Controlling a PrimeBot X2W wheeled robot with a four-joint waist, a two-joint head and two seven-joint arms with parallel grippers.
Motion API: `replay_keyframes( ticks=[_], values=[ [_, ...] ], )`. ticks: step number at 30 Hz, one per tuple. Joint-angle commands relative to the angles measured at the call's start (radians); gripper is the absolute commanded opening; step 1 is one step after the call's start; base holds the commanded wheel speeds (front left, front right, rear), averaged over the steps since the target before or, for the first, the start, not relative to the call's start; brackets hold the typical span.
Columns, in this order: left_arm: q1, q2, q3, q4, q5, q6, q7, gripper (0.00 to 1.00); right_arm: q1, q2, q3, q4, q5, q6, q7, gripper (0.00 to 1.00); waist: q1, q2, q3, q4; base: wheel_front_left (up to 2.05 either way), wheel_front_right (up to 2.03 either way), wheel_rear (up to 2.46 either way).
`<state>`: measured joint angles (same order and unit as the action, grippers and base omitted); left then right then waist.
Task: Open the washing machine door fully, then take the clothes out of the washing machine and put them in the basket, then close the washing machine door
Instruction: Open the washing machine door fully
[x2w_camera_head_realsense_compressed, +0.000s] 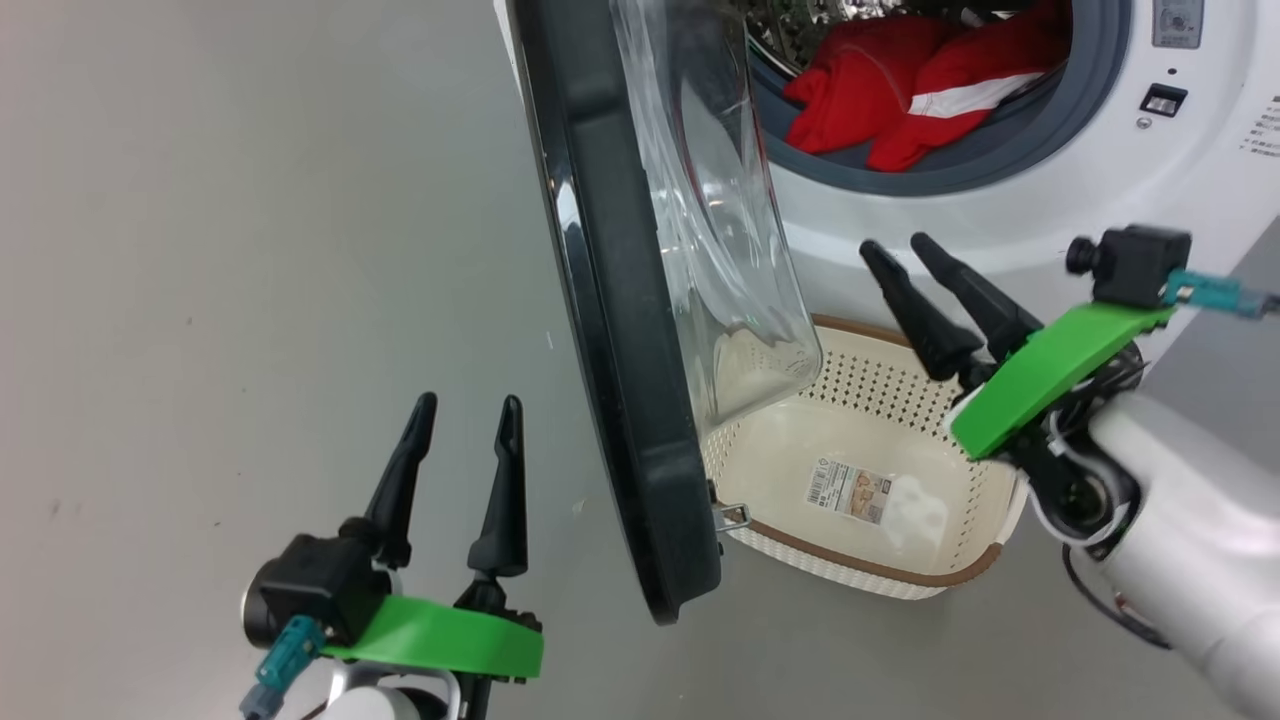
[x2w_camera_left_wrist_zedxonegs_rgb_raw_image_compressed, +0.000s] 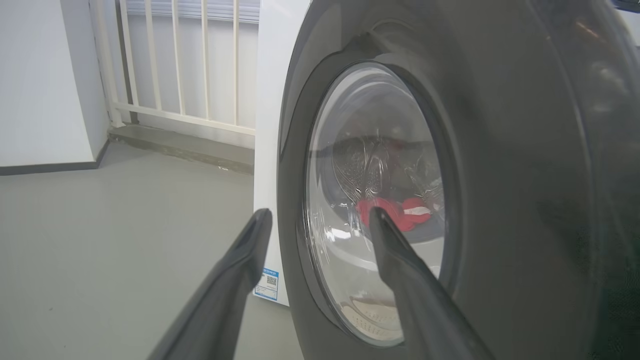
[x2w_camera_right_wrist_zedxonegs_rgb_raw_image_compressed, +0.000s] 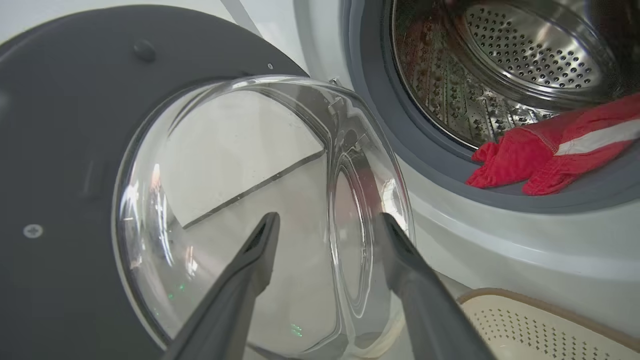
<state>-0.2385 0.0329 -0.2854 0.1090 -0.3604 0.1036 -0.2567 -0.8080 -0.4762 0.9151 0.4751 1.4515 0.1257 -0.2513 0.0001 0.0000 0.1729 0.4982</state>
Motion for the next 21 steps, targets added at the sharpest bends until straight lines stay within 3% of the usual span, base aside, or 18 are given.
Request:
replay_keyframes(
  ticks=[1, 6, 12, 16, 21],
  values=[
    [0.009, 0.017, 0.041, -0.023, 0.013, -0.006, -0.005, 1.00, 0.051, 0.027, -0.046, 0.009, -0.089, 0.005, -0.010, 1.00, -0.0001, 0.0000, -0.005, -0.004, 0.00, 0.00, 0.00],
    [0.022, 0.017, 0.056, -0.028, 0.020, -0.010, -0.005, 1.00, 0.171, 0.151, -0.312, 0.040, -0.488, 0.005, -0.010, 1.00, -0.0001, 0.0000, -0.013, -0.009, 0.00, 0.00, 0.00],
    [0.030, 0.017, 0.068, -0.049, 0.029, -0.012, -0.005, 1.00, 0.352, 0.303, -0.609, -0.089, -0.870, 0.005, -0.010, 1.00, -0.0001, 0.0000, -0.020, -0.011, 0.00, 0.00, 0.00],
    [0.033, 0.017, 0.070, -0.053, 0.032, -0.013, -0.005, 1.00, 0.449, 0.375, -0.722, -0.190, -1.057, 0.005, -0.010, 1.00, -0.0001, 0.0000, -0.024, -0.010, 0.00, 0.00, 0.00],
    [0.036, 0.017, 0.070, -0.053, 0.030, -0.009, -0.005, 1.00, 0.541, 0.415, -0.793, -0.294, -1.200, 0.005, -0.010, 1.00, -0.0001, 0.0000, -0.028, -0.006, 0.00, 0.00, 0.00]
  ],
)
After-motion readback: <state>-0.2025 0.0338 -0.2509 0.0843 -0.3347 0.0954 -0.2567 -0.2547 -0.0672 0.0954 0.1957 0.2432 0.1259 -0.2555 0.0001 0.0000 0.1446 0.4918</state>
